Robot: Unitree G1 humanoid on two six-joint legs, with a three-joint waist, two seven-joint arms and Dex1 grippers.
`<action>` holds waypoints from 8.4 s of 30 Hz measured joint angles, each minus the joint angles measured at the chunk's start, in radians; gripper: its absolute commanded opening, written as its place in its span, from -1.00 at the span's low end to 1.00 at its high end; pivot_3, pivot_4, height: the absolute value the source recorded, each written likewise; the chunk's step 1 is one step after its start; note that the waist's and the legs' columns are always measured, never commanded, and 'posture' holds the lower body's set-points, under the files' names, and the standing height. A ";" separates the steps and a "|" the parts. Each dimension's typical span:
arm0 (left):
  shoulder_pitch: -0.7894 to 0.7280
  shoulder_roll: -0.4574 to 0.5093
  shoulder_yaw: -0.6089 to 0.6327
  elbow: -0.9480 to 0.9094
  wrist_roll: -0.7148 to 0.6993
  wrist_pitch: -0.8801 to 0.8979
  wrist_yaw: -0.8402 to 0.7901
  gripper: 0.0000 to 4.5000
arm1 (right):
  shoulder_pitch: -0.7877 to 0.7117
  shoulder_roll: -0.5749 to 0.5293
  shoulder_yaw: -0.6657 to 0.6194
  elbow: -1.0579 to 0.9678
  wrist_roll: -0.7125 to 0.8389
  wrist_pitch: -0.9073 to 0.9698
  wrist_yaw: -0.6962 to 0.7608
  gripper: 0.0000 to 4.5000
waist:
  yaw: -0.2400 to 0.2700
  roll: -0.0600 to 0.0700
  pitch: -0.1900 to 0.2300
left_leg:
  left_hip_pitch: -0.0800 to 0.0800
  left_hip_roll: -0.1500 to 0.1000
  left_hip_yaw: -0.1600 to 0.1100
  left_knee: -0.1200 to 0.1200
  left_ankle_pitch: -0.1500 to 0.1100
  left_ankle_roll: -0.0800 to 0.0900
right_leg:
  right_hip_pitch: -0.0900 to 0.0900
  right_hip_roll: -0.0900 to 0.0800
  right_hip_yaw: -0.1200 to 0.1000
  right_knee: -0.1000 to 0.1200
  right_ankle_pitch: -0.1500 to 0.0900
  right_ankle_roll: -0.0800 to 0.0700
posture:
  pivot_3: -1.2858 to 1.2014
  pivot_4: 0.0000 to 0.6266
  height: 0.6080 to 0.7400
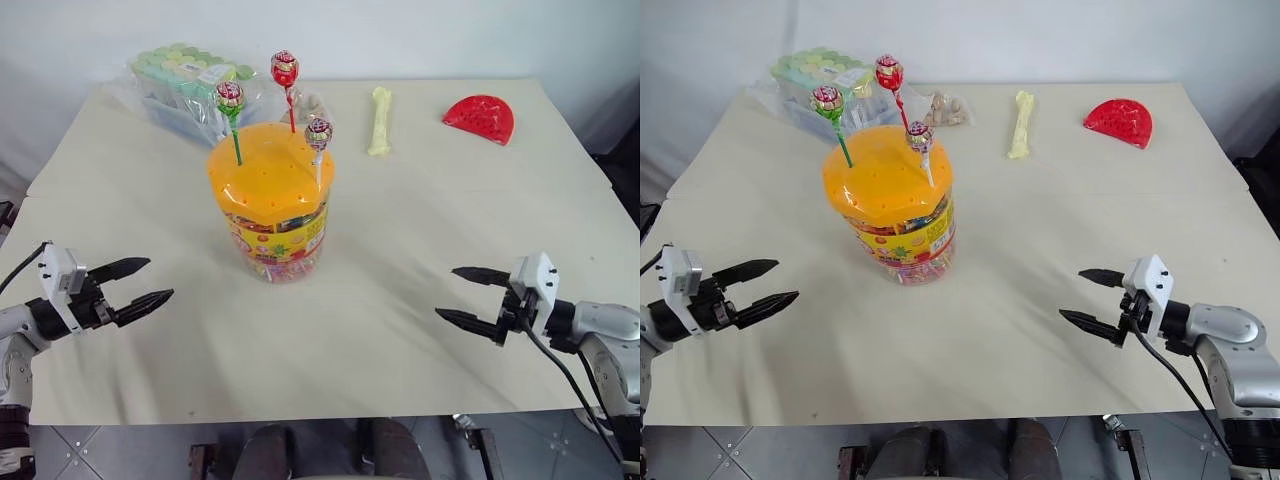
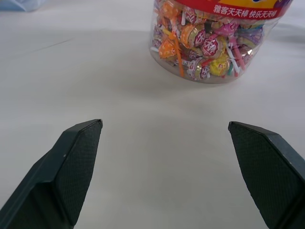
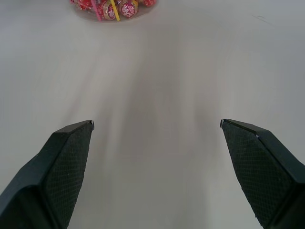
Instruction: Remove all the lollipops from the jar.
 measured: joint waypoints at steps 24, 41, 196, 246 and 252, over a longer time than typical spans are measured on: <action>-0.018 0.123 0.159 -0.379 -0.210 0.285 0.001 1.00 | -0.139 -0.125 -0.085 -0.158 0.244 0.217 0.087 0.99 | 0.004 -0.001 0.000 | 0.000 0.000 0.000 0.004 0.000 0.000 | 0.000 0.000 0.003 0.004 0.000 0.000 | 0.03 -0.52 1.00; -0.698 -0.026 -0.234 -0.077 -0.113 0.221 -0.055 1.00 | -0.241 -0.080 -0.114 -0.297 0.408 0.329 -0.040 0.99 | 0.025 -0.002 0.001 | -0.011 -0.001 0.001 0.019 -0.001 0.001 | -0.007 0.002 0.006 0.009 0.002 0.003 | 0.03 -0.52 1.00; -0.311 0.110 0.115 -0.120 -0.295 0.249 -0.268 1.00 | -0.729 -0.126 0.158 0.056 0.074 0.857 -0.317 -0.99 | -0.028 -0.021 0.005 | -0.015 0.000 0.025 0.032 -0.006 0.007 | -0.030 0.001 0.034 0.034 0.002 0.003 | 0.03 -0.52 1.00; -0.168 0.115 0.258 -0.196 -0.300 0.248 -0.073 1.00 | -1.026 0.233 0.238 0.208 0.105 0.507 -0.092 0.98 | -0.033 -0.020 0.006 | -0.015 0.000 0.026 0.033 -0.008 0.007 | -0.031 0.001 0.035 0.034 0.002 0.003 | 0.03 -0.52 1.00; -0.124 0.114 0.297 -0.237 -0.304 0.269 -0.006 1.00 | -1.139 0.383 0.262 0.478 0.037 0.338 -0.041 0.98 | -0.035 -0.020 0.006 | -0.015 0.000 0.026 0.033 -0.008 0.007 | -0.031 0.001 0.034 0.034 0.002 0.003 | 0.03 -0.52 1.00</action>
